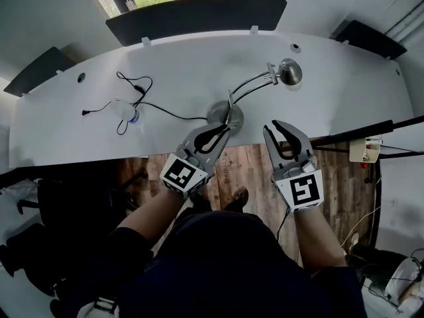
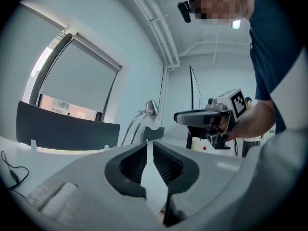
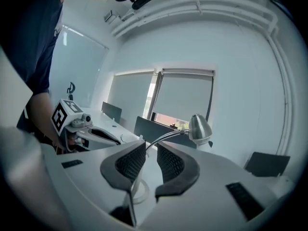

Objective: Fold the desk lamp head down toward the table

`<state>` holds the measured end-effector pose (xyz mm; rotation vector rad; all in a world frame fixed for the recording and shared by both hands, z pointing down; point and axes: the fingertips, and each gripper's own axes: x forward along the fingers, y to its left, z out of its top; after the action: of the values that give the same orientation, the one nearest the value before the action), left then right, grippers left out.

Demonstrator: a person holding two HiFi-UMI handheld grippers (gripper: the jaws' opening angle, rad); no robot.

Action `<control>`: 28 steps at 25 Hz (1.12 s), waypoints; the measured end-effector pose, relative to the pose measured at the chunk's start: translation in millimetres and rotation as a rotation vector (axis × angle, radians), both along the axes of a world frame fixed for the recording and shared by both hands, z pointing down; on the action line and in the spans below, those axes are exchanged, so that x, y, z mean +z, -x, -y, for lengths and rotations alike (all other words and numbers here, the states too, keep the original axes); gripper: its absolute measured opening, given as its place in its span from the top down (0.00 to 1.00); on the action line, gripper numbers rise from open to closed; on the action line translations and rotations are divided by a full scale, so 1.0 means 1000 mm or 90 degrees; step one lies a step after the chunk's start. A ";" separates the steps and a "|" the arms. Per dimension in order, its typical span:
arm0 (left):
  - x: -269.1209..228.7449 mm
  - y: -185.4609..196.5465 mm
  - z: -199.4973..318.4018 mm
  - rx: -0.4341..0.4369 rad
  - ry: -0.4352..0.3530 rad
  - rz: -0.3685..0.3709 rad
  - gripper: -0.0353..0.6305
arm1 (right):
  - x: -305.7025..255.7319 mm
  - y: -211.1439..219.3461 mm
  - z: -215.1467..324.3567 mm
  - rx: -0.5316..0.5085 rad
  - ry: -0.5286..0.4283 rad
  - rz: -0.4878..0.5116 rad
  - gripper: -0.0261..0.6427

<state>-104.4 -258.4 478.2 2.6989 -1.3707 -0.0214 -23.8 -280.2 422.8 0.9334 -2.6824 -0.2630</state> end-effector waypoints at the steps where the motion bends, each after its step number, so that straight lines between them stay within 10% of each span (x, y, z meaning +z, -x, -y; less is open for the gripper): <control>1: 0.006 0.003 0.003 -0.003 0.006 0.002 0.90 | 0.001 0.000 0.005 0.007 -0.015 -0.025 0.83; 20: 0.090 0.013 0.085 -0.021 0.072 0.101 0.69 | -0.009 0.025 0.093 0.098 -0.430 -0.582 0.72; 28: 0.098 0.006 0.099 -0.034 0.065 0.119 0.75 | -0.004 0.026 0.106 0.117 -0.456 -0.649 0.79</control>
<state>-110.3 -357.4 576.6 2.6354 -1.4501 0.2958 -49.9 -385.9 418.9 0.8535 -1.5383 -1.2993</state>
